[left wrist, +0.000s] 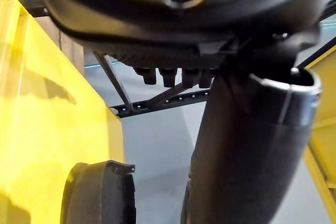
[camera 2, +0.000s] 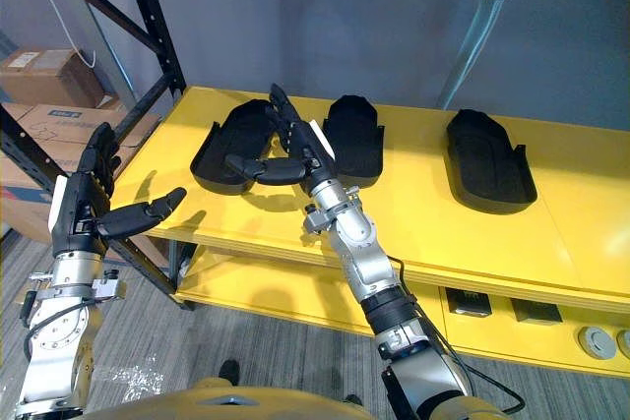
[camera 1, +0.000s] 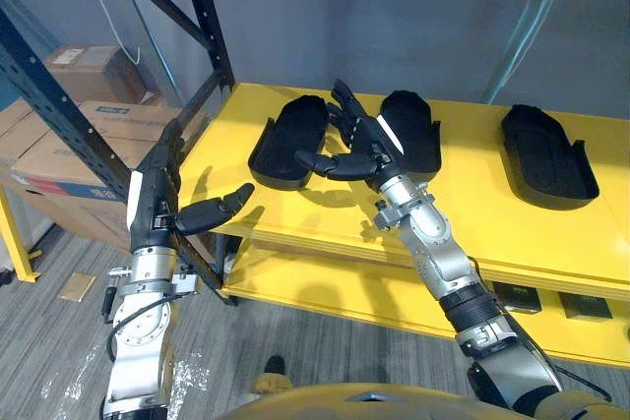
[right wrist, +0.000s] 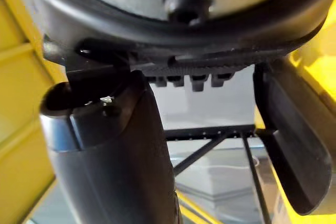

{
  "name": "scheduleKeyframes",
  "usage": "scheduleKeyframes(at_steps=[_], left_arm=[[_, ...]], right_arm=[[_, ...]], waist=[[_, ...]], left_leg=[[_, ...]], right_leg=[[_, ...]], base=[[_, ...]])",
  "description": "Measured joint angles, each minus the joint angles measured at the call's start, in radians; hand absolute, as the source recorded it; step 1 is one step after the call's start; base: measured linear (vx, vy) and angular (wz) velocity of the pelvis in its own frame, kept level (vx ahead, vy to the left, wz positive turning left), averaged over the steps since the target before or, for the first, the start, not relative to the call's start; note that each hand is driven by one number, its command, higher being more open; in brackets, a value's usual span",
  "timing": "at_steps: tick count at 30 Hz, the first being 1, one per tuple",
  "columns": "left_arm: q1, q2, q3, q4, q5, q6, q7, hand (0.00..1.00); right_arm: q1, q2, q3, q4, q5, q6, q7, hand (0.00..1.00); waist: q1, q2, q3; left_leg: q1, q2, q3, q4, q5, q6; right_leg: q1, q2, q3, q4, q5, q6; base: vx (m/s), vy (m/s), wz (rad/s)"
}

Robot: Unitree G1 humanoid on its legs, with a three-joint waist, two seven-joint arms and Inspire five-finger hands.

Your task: Walk over and take three plastic housings, then place them on the shelf

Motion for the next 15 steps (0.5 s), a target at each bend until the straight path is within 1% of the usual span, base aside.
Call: scheduleKeyframes(at_steps=[4,6,10,13,15], left_arm=[[0.012,-0.001,-0.003,-0.001,0.000,0.000,-0.004,1.00],[0.036,-0.001,-0.005,-0.006,-0.001,0.000,-0.005,1.00],[0.036,-0.001,-0.035,-0.006,-0.004,0.000,-0.008,1.00],[0.035,-0.010,-0.041,-0.009,-0.006,0.000,-0.015,1.00],[0.034,-0.027,-0.049,-0.010,-0.015,0.000,-0.022,1.00]], right_arm=[[-0.057,0.006,-0.018,0.068,-0.005,0.015,-0.038,1.00],[-0.089,0.005,-0.032,0.099,-0.005,0.015,-0.040,1.00],[-0.160,-0.006,-0.060,0.176,-0.005,0.017,-0.036,1.00],[-0.226,-0.017,-0.065,0.227,-0.001,0.019,-0.028,1.00],[-0.259,-0.042,-0.068,0.271,0.001,0.019,0.000,1.00]], waist=[[0.003,0.005,0.017],[0.003,0.007,0.033],[0.005,0.010,0.047],[0.009,0.024,0.080],[0.021,0.035,0.090]], left_leg=[[-0.007,0.000,-0.006,0.000,0.005,-0.001],[-0.008,0.000,-0.008,0.000,0.006,0.000],[-0.027,-0.002,-0.027,0.001,0.012,0.000],[-0.027,-0.002,-0.032,0.003,0.014,0.000],[-0.035,-0.005,-0.038,0.003,0.021,0.000]], right_leg=[[-0.002,0.000,-0.007,0.001,0.000,0.000],[-0.002,0.000,-0.013,0.001,-0.001,0.000],[-0.009,-0.001,-0.028,0.002,-0.001,0.000],[-0.011,-0.003,-0.034,0.013,-0.001,0.001],[-0.024,-0.009,-0.039,0.035,-0.010,0.005]], base=[[-0.03,-0.007,0.04],[-0.02,-0.004,0.02],[-0.01,-0.006,0.14],[0.00,-0.003,0.05],[-0.01,-0.002,0.09]])
